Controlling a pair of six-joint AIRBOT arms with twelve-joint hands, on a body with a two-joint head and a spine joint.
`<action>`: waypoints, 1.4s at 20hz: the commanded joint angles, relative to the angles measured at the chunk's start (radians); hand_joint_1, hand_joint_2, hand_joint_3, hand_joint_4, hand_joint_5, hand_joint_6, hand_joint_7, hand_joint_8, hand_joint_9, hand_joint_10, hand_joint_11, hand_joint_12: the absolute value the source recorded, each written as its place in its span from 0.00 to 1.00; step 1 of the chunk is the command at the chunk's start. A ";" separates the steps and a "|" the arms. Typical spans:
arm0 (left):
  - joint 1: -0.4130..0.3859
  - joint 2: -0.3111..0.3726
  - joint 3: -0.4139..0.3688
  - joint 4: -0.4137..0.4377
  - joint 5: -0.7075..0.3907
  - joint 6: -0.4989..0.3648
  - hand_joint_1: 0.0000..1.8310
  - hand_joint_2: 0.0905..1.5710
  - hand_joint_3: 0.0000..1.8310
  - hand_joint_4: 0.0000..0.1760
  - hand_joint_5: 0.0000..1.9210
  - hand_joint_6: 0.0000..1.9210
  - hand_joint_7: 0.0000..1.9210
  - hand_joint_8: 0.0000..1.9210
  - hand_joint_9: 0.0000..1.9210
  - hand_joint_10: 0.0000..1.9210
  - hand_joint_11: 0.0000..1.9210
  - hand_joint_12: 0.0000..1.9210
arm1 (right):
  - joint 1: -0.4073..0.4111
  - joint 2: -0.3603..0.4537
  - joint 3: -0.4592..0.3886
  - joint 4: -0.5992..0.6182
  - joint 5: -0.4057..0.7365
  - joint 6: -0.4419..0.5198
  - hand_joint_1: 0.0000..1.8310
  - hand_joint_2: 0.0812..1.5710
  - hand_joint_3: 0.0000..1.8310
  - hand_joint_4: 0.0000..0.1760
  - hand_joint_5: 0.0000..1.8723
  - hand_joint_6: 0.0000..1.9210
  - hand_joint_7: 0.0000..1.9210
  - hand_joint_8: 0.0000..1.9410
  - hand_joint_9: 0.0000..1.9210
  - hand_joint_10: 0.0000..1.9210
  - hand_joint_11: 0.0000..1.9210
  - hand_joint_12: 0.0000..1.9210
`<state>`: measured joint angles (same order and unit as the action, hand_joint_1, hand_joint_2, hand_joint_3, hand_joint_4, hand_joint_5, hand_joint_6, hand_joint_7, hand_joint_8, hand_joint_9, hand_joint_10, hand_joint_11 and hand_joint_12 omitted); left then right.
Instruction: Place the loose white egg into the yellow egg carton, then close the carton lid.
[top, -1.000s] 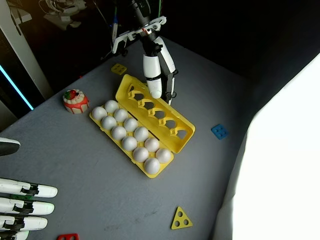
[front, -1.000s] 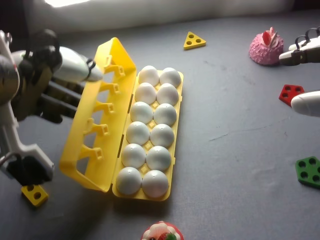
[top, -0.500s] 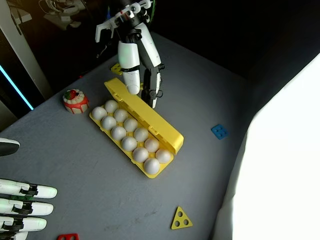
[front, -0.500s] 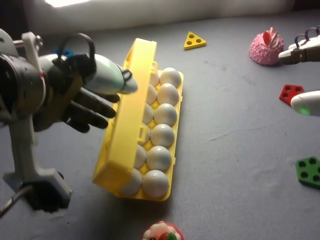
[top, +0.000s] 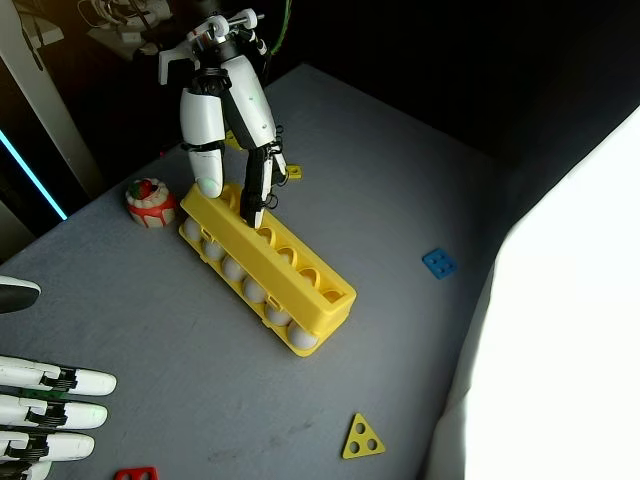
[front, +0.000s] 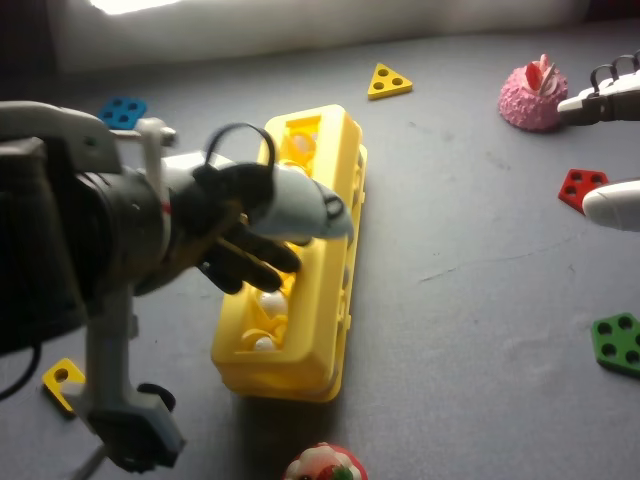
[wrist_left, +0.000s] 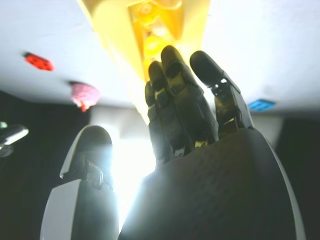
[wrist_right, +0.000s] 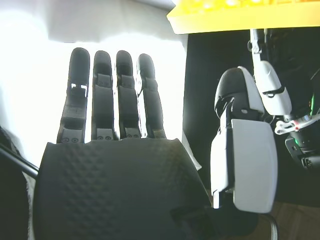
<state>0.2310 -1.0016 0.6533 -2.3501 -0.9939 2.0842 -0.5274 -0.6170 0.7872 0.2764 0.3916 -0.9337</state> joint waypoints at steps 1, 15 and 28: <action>0.000 -0.004 -0.005 0.048 0.043 0.001 0.21 0.83 0.00 0.00 0.28 0.00 0.33 0.00 0.33 0.01 0.02 0.80 | 0.007 0.005 0.001 -0.001 0.116 0.002 0.22 0.68 0.00 0.00 0.24 0.01 0.20 0.00 0.17 0.01 0.00 0.71; 0.033 -0.007 -0.017 0.095 0.080 0.026 0.21 0.84 0.00 0.00 0.28 0.00 0.34 0.00 0.34 0.02 0.02 0.79 | 0.003 0.005 -0.001 -0.002 0.116 -0.002 0.23 0.68 0.00 0.00 0.25 0.01 0.20 0.00 0.18 0.01 0.00 0.66; -0.095 0.062 0.158 0.114 0.214 0.622 0.18 0.84 0.00 0.00 0.35 0.01 0.40 0.02 0.36 0.08 0.05 0.78 | 0.001 0.005 -0.001 -0.002 0.123 -0.003 0.21 0.70 0.00 0.00 0.38 0.23 0.40 0.18 0.25 0.43 0.02 0.83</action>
<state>0.1513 -0.9344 0.8181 -2.2887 -0.8234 2.7346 -0.5316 -0.6170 0.7872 0.2760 0.3996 -0.9401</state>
